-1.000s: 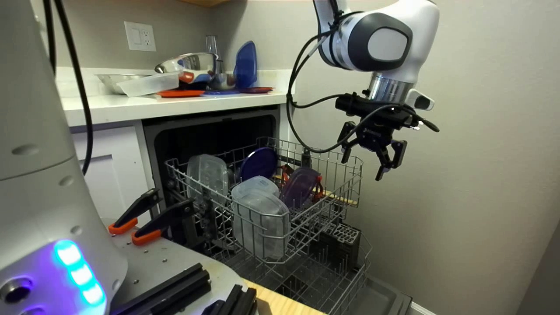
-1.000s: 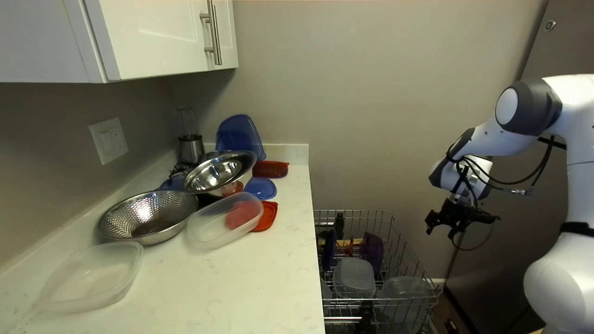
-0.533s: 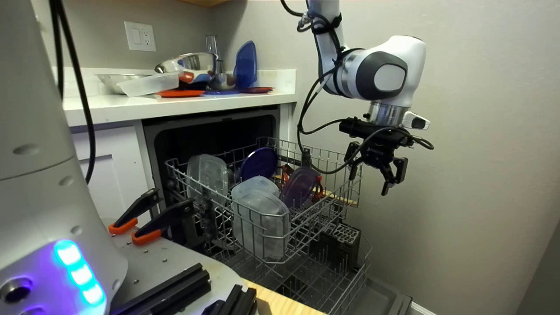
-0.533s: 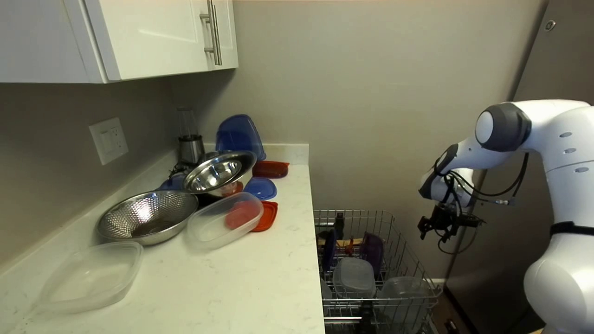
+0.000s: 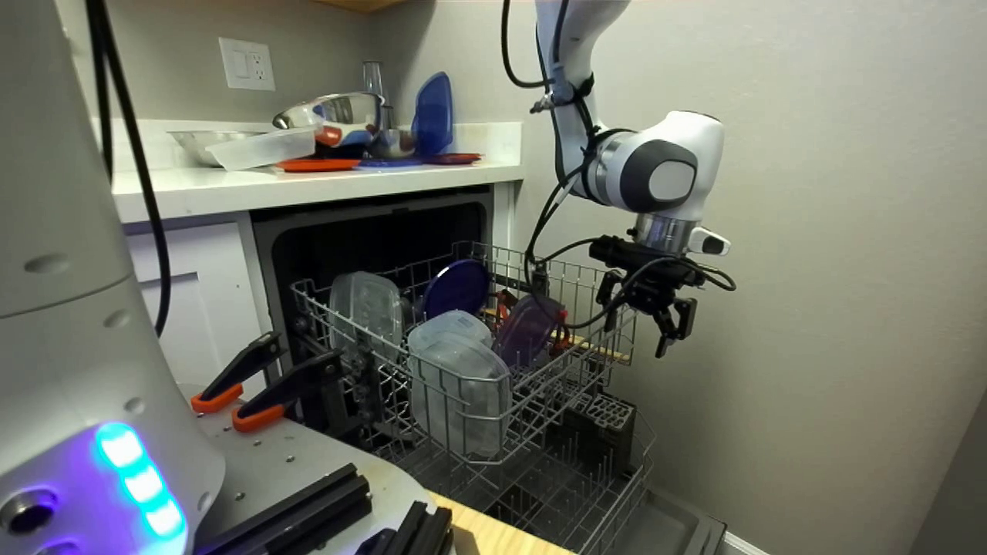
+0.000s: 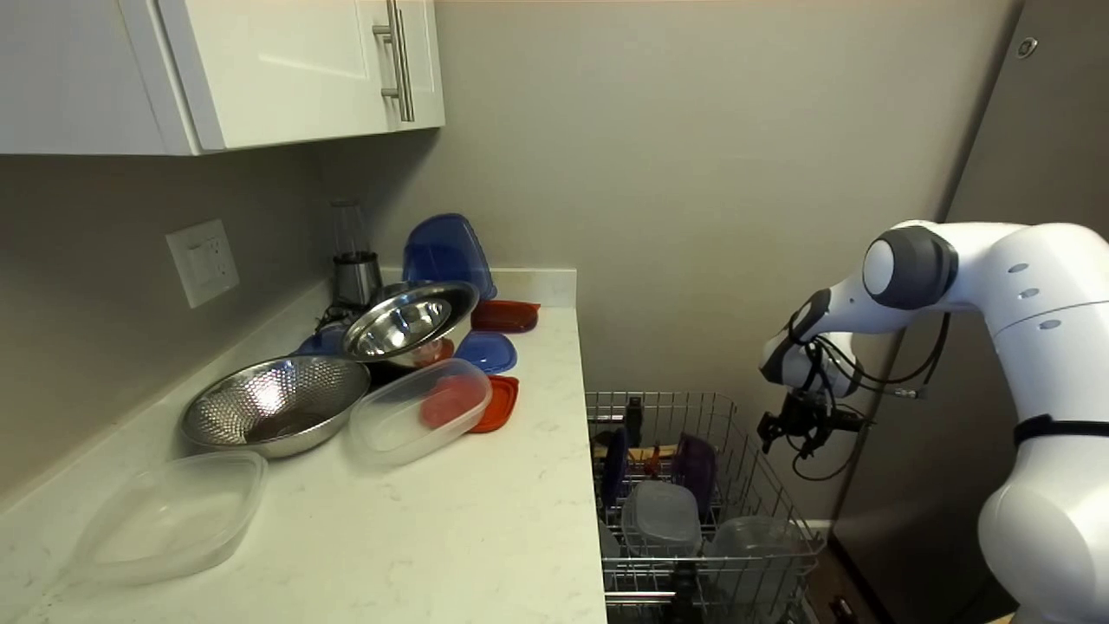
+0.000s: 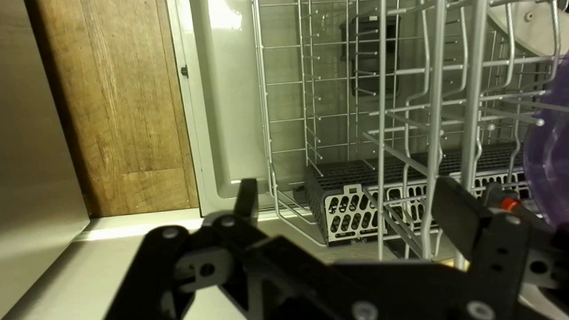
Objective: Push the rack in the dishwasher backwards.
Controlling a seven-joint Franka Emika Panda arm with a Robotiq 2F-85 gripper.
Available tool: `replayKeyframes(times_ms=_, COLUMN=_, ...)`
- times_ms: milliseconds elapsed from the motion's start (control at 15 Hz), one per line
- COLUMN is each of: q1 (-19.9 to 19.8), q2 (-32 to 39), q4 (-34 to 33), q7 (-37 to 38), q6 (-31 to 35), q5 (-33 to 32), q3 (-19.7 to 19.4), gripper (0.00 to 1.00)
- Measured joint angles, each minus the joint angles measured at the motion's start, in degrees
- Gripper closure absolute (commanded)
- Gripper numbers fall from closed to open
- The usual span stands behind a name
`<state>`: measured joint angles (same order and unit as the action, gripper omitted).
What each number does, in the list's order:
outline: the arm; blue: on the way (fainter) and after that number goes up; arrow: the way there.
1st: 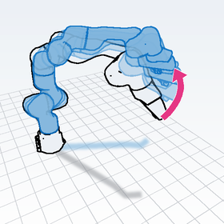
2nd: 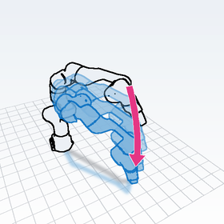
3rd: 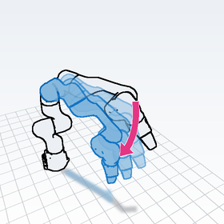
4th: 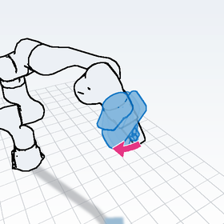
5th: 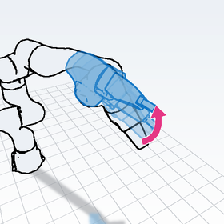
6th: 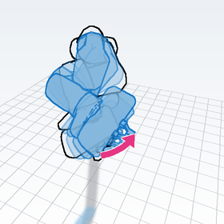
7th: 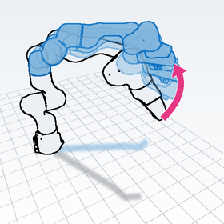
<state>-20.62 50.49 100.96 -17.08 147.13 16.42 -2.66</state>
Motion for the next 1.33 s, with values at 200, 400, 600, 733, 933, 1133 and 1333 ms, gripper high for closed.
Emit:
replayKeyframes(times_ms=200, q1=0.59, q2=2.61, q4=-2.66, q7=0.88, q6=0.48, q5=-1.08, q3=0.1, gripper=0.0)
replayKeyframes(times_ms=400, q1=0.99, q2=4.36, q4=-4.5, q7=1.97, q6=1.71, q5=-2.66, q3=-0.02, gripper=0.0)
replayKeyframes(times_ms=600, q1=1.28, q2=4.89, q4=-5.75, q7=2.02, q6=1.8, q5=-3.5, q3=0.0, gripper=0.0)
replayKeyframes(times_ms=733, q1=1.46, q2=4.89, q4=-6.08, q7=2.02, q6=1.76, q5=-3.64, q3=0.25, gripper=0.0)
replayKeyframes(times_ms=933, q1=1.68, q2=4.88, q4=-6.13, q7=2.02, q6=1.6, q5=-3.71, q3=0.62, gripper=0.0)
replayKeyframes(times_ms=1133, q1=1.97, q2=4.81, q4=-6.16, q7=2.03, q6=1.58, q5=-4.08, q3=0.46, gripper=0.0)
replayKeyframes(times_ms=1333, q1=2.73, q2=4.73, q4=-6.16, q7=2.83, q6=1.58, q5=-5.25, q3=0.08, gripper=0.0)
